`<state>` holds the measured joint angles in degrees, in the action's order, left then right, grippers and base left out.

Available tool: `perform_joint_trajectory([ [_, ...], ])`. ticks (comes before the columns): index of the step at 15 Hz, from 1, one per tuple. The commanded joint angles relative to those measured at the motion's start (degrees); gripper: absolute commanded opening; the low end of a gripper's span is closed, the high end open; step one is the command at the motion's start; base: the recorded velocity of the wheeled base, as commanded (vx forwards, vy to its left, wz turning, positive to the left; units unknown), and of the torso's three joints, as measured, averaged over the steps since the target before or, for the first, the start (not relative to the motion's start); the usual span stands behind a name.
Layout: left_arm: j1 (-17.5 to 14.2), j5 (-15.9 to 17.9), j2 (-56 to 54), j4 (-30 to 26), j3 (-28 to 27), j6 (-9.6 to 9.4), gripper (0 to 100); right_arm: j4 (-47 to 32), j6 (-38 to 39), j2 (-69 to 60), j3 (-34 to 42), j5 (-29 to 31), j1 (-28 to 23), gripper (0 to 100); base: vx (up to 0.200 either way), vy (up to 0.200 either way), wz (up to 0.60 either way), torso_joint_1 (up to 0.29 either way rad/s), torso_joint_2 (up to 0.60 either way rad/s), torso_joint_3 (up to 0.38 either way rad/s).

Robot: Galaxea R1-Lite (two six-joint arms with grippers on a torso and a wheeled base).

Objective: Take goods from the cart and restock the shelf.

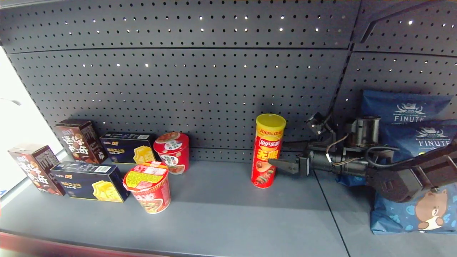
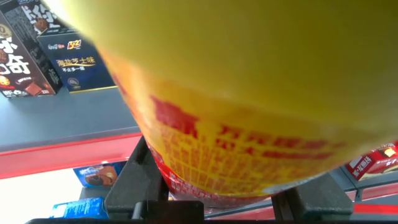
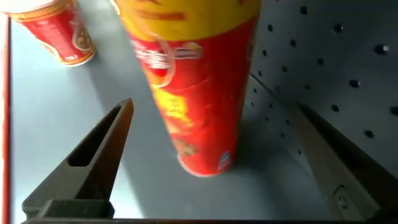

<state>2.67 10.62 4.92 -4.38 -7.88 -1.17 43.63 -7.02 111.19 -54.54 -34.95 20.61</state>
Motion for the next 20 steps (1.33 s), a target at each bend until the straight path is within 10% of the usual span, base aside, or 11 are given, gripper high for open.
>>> perform_joint_trajectory([
  [1,0.0,0.0,0.0,0.1,-0.3,-0.06,0,1.1,0.0,4.4,-2.5,-0.7,0.4,100,0.000,0.000,0.00,0.000,0.00,0.000],
  [14,0.0,-0.2,-0.1,0.2,-0.3,-0.15,0,4.6,-0.6,12.9,-7.3,-3.4,2.4,100,0.000,0.000,0.00,0.000,0.00,0.000],
  [15,0.0,-0.2,-0.1,0.2,-0.3,-0.15,0,4.6,-0.6,12.9,-7.3,-2.8,2.5,0,0.000,0.000,0.00,0.000,0.00,0.000],
  [20,0.0,0.0,-0.1,0.5,0.3,-0.15,0,4.5,-0.4,5.5,-2.3,-1.6,3.5,0,0.000,0.000,0.00,0.000,0.00,0.000],
])
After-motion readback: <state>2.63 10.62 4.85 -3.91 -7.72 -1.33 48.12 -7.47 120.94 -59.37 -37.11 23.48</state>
